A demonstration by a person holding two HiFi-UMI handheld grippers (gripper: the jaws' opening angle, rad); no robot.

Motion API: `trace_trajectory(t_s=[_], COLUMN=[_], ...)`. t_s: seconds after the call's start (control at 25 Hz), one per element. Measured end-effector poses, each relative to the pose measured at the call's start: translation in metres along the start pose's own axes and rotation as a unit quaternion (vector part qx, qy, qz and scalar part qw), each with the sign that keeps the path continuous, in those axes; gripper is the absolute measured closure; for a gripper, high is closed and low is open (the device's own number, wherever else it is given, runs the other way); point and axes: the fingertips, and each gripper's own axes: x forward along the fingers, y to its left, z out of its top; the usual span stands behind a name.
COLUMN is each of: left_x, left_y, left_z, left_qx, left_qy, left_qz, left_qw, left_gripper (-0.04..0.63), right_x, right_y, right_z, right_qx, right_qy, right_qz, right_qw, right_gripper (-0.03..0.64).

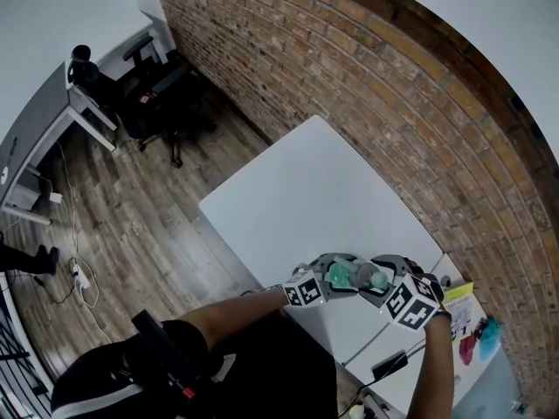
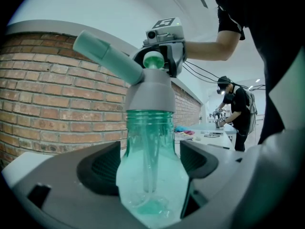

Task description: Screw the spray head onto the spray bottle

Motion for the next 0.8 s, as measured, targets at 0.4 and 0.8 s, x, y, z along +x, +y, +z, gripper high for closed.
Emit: trace_trajectory(t_s=[0.4,0.8], left_x=[-0.001,-0.001], left_y=[0.001,0.001], left_z=[0.000,0.000], left_qx=[0.003,0.004], left_qy=[-0.004,-0.005], left_qz=[0.002,0.002], left_qw=[1.0000,1.0000], left_gripper=[0.209,0.209], right_x=[-0.021,0.007], right_y=[-0.004,-0.011], right_z=[0.011,-0.019], right_qx=[0.211,0.301], right_qy=[-0.081,-0.024], right_qz=[-0.142,-0.120], right_qw=[0.964,0.946], right_gripper=[0.345,0.348])
